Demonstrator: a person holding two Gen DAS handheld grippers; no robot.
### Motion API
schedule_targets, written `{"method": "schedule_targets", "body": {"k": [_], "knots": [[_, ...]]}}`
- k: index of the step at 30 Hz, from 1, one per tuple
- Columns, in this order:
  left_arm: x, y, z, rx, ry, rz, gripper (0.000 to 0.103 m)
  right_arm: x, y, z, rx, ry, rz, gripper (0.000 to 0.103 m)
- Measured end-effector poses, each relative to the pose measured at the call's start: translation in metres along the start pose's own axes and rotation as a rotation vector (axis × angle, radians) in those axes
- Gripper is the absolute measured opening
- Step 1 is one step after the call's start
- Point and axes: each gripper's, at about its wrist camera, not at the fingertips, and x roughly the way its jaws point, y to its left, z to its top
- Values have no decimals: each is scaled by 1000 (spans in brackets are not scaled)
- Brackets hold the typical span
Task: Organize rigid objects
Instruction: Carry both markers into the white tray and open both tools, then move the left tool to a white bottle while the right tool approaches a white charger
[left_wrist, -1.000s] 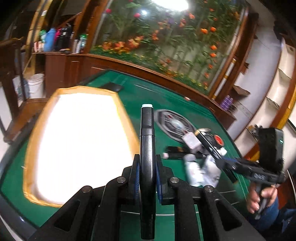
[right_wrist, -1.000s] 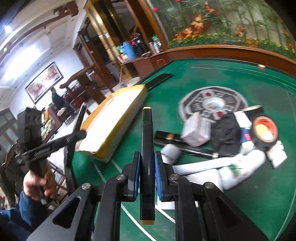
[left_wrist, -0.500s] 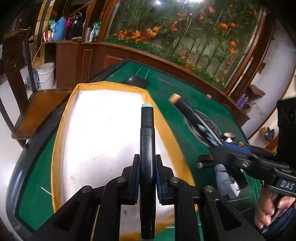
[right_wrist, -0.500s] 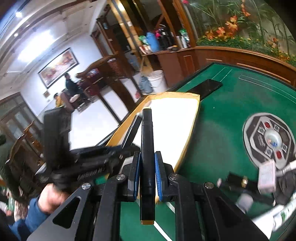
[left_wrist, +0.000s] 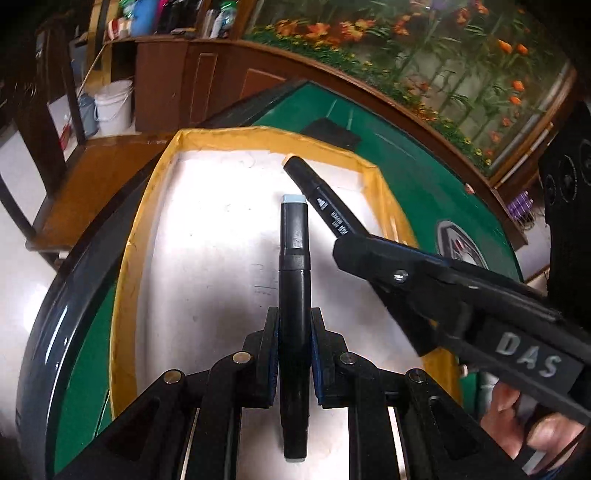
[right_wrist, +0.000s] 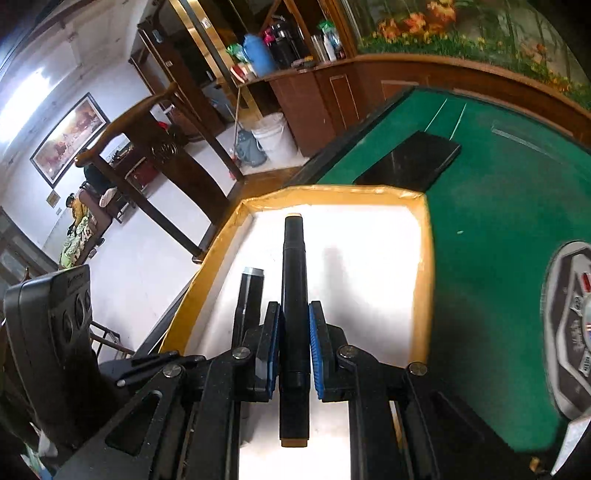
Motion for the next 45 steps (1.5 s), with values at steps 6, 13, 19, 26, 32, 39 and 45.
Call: {"method": "schedule_targets", "body": {"k": [6, 13, 19, 26, 32, 39, 45], "knots": [[6, 1, 2, -17, 11, 17, 15, 26, -7, 9, 27, 50, -47, 14], [6, -1, 5, -21, 15, 22, 20, 42, -8, 9, 25, 84, -66, 14], [3, -5, 4, -1, -1, 11, 60, 49, -6, 10, 27, 121, -71, 16], [-6, -7, 2, 4, -30, -1, 66, 32, 0, 5, 0, 78, -84, 33], [-26, -13, -5, 23, -89, -14, 74, -1, 0, -3, 12, 28, -36, 33], [-24, -11, -19, 57, -91, 68, 80, -80, -28, -44, 45, -79, 43, 45], [-24, -19, -34, 108, -62, 90, 88, -129, -71, -95, 79, -133, 24, 45]]}}
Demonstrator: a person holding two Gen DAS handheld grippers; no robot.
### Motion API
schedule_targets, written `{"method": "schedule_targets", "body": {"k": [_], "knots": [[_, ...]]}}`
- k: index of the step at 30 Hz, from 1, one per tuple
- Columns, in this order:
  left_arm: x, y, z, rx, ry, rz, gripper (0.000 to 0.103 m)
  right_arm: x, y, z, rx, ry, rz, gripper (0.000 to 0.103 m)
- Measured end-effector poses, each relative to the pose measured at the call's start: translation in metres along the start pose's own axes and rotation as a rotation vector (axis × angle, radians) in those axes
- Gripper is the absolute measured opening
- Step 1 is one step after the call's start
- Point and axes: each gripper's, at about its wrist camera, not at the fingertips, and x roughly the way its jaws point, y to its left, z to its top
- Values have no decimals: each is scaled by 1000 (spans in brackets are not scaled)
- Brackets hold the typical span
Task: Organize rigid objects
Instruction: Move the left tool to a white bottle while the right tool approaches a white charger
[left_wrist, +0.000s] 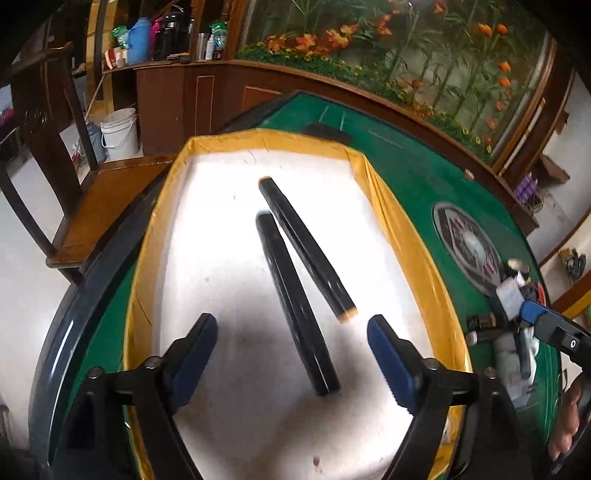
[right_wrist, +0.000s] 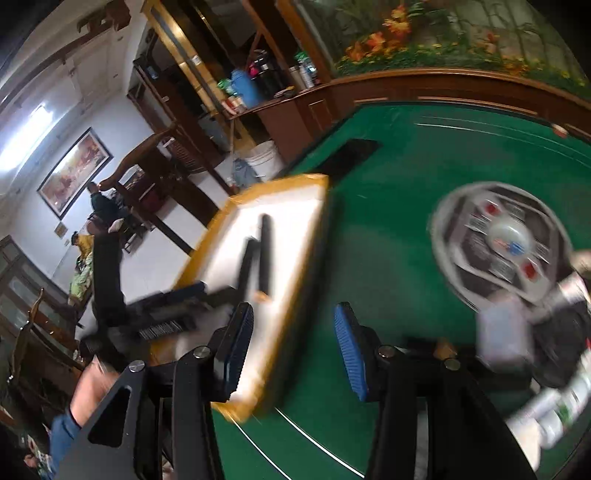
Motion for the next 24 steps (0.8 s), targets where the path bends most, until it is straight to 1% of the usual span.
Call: {"method": "schedule_targets", "body": {"k": [3, 5, 7, 8, 11, 13, 14, 15, 16, 18, 20, 21, 24], "knots": [[-2, -9, -12, 48, 17, 29, 88, -17, -25, -20, 17, -6, -32, 45], [-9, -13, -21, 49, 10, 30, 88, -22, -38, -32, 21, 10, -40, 45], [-27, -16, -30, 28, -33, -4, 88, -27, -48, -43, 33, 29, -34, 45], [-36, -20, -34, 24, -55, -12, 88, -30, -53, -48, 36, 33, -16, 45], [-72, -44, -44, 59, -144, -64, 89, -46, -66, -55, 63, 3, 18, 45], [-87, -64, -49, 79, -176, -126, 93, -57, -78, -54, 96, -29, 26, 45], [-93, -77, -51, 93, -187, -171, 94, -61, -83, -53, 111, -39, 25, 45], [-95, -87, -52, 106, -189, -200, 96, -65, -89, -51, 133, -57, 21, 45], [-92, -103, -56, 125, -175, -241, 96, -68, -93, -52, 151, -68, 16, 45], [-82, -129, -62, 159, -136, -278, 96, -72, -105, -52, 211, -83, 5, 45], [-68, -156, -67, 198, -93, -319, 96, -74, -114, -52, 264, -87, 17, 45], [-59, -170, -68, 230, -62, -326, 96, -75, -117, -52, 281, -87, 28, 45], [-32, -190, -71, 285, 3, -264, 94, -84, -124, -50, 320, -111, 54, 45]]}}
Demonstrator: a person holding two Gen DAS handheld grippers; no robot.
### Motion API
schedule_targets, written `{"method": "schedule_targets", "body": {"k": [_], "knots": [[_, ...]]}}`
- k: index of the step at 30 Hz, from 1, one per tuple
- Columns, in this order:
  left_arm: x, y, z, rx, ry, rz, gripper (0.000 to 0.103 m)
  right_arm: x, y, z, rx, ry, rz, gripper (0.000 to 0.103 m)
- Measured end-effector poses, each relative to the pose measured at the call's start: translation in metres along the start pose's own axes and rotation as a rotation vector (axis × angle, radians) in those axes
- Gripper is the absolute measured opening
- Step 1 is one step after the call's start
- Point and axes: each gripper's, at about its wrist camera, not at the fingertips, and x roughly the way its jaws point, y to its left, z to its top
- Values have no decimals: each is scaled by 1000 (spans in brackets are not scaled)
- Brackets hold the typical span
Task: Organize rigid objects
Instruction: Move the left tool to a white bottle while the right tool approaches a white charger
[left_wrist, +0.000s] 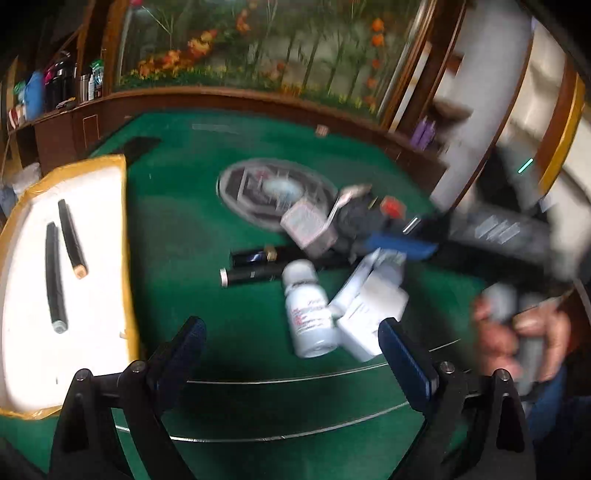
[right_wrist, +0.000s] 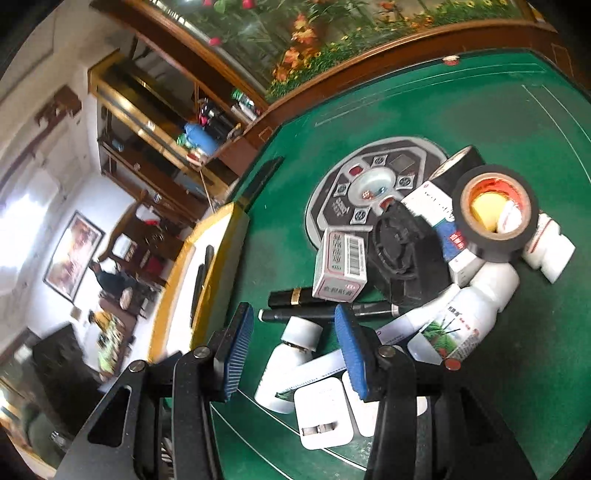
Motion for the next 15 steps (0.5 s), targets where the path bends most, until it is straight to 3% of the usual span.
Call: {"method": "schedule_targets", "body": {"k": [3, 7, 13, 15], "knots": [[18, -3, 2, -2, 44, -50, 90, -12, -2, 2, 14, -33, 20, 45], [43, -11, 8, 51, 97, -2, 82, -19, -2, 3, 20, -62, 20, 45], [60, 6, 15, 8, 103, -10, 81, -13, 0, 4, 9, -24, 21, 46], [63, 5, 15, 26, 93, 21, 71, -11, 3, 2, -23, -21, -9, 46]]}}
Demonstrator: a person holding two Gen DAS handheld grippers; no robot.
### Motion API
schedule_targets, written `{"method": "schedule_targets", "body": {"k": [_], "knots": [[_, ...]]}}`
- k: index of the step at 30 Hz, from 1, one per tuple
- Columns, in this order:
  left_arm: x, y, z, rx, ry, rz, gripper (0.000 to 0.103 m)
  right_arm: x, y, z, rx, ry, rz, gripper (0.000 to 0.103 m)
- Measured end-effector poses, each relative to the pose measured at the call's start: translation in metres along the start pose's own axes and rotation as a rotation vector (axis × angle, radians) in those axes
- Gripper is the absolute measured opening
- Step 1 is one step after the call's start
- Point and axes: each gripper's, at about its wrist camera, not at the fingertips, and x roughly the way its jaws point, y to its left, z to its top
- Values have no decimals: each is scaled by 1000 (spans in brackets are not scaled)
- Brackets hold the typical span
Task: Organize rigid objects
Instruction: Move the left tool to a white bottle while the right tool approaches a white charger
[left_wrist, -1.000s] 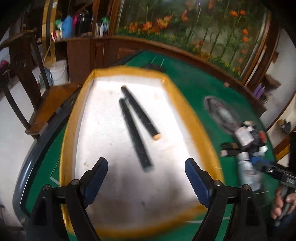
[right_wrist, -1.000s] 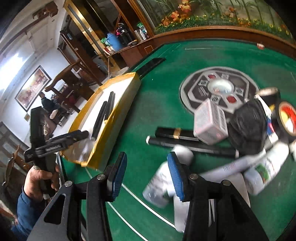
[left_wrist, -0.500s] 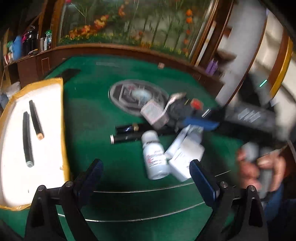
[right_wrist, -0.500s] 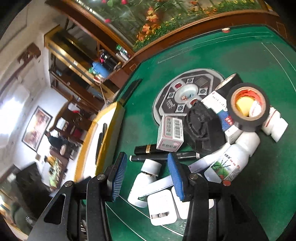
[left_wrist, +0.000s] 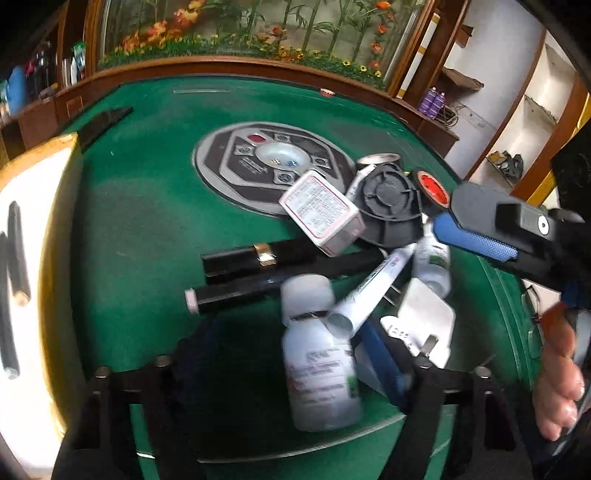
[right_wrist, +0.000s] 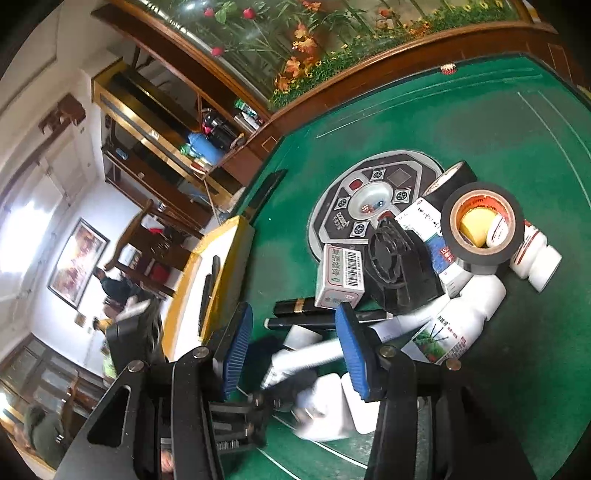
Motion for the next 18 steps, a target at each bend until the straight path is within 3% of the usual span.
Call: {"method": "schedule_targets", "body": {"k": [5, 10, 13, 18], "knots": [[-5, -2, -10, 48, -7, 46, 59, -3, 8, -5, -68, 6, -45, 46], [-4, 1, -9, 52, -15, 36, 58, -3, 22, -20, -196, 57, -11, 46], [-2, 0, -9, 69, -9, 37, 58, 4, 33, -44, -335, 114, -69, 46], [1, -13, -9, 145, 8, 92, 62, 7, 19, -54, -340, 148, -93, 41]]}}
